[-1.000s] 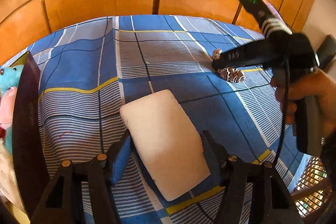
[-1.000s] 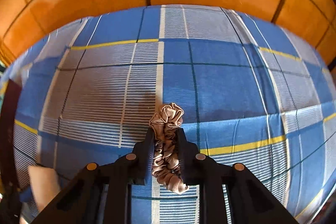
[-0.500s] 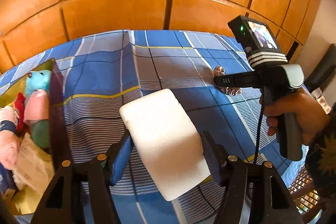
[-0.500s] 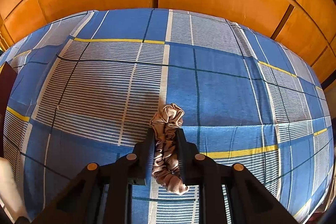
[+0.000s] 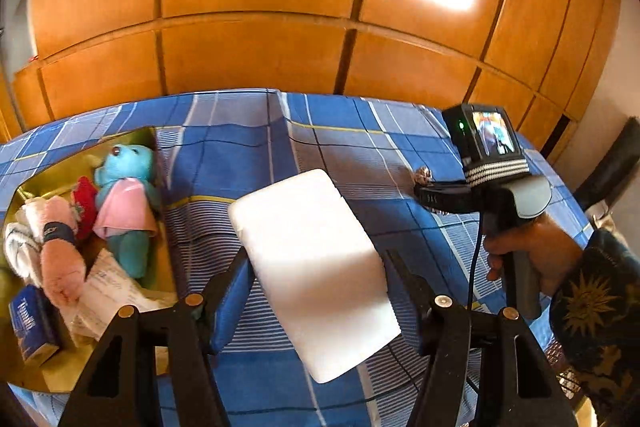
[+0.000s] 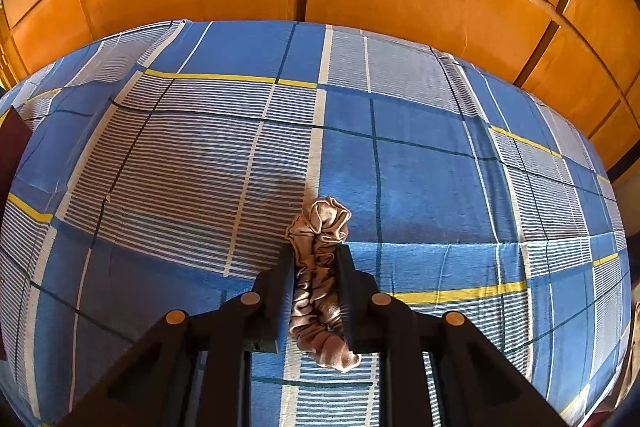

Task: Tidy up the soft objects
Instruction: 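Carry the white sponge over the gold tray with the left tool while the right tool holds the scrunchie, then lower the white sponge into the gold tray and open the left tool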

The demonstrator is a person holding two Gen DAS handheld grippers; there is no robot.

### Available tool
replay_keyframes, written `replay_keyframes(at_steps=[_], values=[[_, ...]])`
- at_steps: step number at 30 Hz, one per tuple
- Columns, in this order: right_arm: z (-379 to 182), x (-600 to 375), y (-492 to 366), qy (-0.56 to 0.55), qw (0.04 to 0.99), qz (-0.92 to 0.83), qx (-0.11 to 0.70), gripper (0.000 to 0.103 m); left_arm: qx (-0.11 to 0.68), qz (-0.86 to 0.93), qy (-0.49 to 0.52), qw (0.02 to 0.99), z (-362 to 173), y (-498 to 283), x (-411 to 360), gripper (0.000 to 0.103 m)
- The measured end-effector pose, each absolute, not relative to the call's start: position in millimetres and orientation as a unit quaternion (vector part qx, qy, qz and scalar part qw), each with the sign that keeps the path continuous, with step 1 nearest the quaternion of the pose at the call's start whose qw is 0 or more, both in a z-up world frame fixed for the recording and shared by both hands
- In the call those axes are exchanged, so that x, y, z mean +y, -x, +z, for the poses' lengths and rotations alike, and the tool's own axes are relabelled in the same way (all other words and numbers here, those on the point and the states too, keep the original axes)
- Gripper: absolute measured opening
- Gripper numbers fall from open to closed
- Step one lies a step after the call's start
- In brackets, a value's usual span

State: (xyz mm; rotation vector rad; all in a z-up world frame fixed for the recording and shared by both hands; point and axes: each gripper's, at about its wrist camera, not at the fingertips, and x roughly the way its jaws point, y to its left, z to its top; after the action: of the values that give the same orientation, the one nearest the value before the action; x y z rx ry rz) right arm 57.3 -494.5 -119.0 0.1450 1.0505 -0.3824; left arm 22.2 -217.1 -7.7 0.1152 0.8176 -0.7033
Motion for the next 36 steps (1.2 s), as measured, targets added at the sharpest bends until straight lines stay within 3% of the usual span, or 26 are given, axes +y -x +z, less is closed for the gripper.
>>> replay_keyframes(at_steps=[16,31,36], values=[[-119,-471,-59,-0.029,0.846,-0.193,0.497,0.018,0.370,-0.241,0.001,0.897,10,-49,-108,0.065],[-121,-478,-59,-0.034,0.844,-0.191,0.500,0.018,0.411,-0.118,0.060,0.902,-16,-72,22,0.065],[-121,-479,-60,-0.035,0.843,-0.195,0.500,0.018,0.427,-0.112,0.085,0.893,-24,-73,34,0.065]])
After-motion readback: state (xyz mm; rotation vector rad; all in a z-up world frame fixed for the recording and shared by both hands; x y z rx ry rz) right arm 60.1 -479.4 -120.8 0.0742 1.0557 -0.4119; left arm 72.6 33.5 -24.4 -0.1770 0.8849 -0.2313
